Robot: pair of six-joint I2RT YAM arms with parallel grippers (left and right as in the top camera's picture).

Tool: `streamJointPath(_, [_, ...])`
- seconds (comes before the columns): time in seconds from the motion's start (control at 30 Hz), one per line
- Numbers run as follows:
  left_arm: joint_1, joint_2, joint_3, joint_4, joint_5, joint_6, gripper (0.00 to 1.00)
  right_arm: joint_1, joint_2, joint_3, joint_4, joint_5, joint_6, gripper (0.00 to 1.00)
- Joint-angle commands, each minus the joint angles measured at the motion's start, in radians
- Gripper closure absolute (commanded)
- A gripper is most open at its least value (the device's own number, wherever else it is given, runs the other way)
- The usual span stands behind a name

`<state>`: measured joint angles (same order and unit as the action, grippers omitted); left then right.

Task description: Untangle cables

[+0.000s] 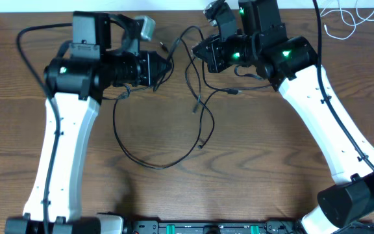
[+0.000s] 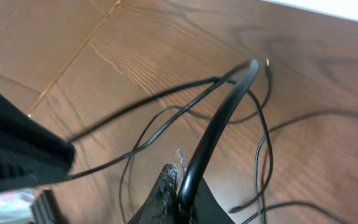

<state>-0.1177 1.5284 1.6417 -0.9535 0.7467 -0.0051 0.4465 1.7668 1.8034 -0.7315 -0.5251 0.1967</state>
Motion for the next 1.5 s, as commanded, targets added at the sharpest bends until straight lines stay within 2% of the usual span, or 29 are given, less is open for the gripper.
streamJointPath(0.0, [0.002,0.058,0.025,-0.068,0.111,0.263,0.93,-0.031,0.012,-0.001,0.001,-0.009,0.147,0.99])
streamJointPath(0.07, [0.002,0.081,0.025,-0.086,0.194,0.346,0.93,-0.036,0.021,-0.001,-0.001,-0.01,0.195,0.99])
streamJointPath(0.17, [0.002,0.101,0.025,-0.078,0.278,0.405,0.93,-0.036,0.047,-0.001,0.019,-0.038,0.238,0.99])
streamJointPath(0.33, [0.002,0.105,0.025,-0.074,0.282,0.405,0.93,-0.041,0.072,-0.001,0.062,-0.087,0.306,0.98])
streamJointPath(0.47, [0.002,0.105,0.025,-0.074,0.282,0.405,0.93,-0.039,0.087,-0.001,0.084,-0.09,0.362,0.86])
streamJointPath(0.6, [0.002,0.105,0.025,-0.074,0.282,0.41,0.93,-0.04,0.091,-0.001,0.104,-0.12,0.372,0.66])
streamJointPath(0.8, [0.002,0.105,0.025,-0.073,0.256,0.412,0.93,-0.048,0.091,-0.001,0.108,-0.175,0.375,0.52])
streamJointPath(0.87, [0.002,0.105,0.025,-0.064,0.256,0.412,0.93,-0.045,0.092,-0.001,0.106,-0.197,0.375,0.5])
streamJointPath(1.03, [-0.012,0.105,0.025,-0.04,0.264,0.412,0.93,-0.002,0.114,-0.003,0.107,-0.192,0.377,0.52])
streamJointPath(1.23, [-0.019,0.105,0.025,-0.025,0.263,0.412,0.93,0.003,0.164,-0.004,0.108,-0.182,0.394,0.6])
streamJointPath(1.43, [-0.019,0.105,0.025,-0.015,0.261,0.412,0.93,-0.002,0.165,-0.004,0.129,-0.189,0.394,0.8])
streamJointPath(1.47, [-0.019,0.105,0.025,-0.013,0.255,0.411,0.93,-0.002,0.164,-0.004,0.14,-0.193,0.389,0.93])
